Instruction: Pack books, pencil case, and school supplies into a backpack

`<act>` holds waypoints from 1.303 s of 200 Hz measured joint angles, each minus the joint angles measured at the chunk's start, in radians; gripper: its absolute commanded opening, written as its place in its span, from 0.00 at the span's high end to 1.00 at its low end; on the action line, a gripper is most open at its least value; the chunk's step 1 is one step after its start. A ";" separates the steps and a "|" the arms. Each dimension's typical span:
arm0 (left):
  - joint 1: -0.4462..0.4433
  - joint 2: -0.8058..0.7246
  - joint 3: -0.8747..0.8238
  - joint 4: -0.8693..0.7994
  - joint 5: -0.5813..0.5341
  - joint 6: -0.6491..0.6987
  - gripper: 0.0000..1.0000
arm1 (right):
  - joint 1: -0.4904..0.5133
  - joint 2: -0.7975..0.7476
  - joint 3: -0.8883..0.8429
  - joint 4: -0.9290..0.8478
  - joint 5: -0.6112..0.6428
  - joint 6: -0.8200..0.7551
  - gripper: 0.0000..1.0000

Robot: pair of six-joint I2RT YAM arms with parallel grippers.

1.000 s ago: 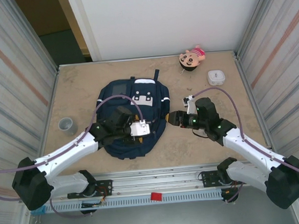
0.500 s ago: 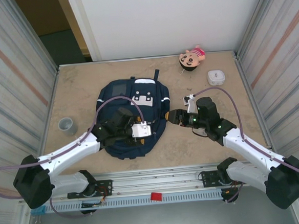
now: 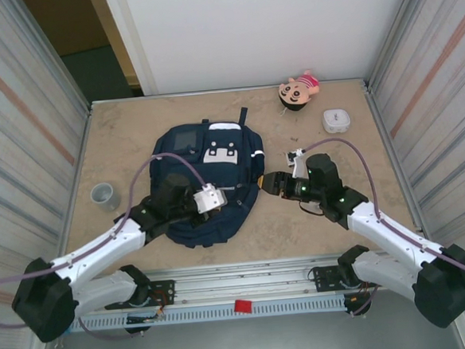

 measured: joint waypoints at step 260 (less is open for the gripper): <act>0.089 -0.106 -0.075 0.100 0.119 -0.150 0.97 | 0.203 0.364 0.187 -0.053 -0.077 -0.213 0.67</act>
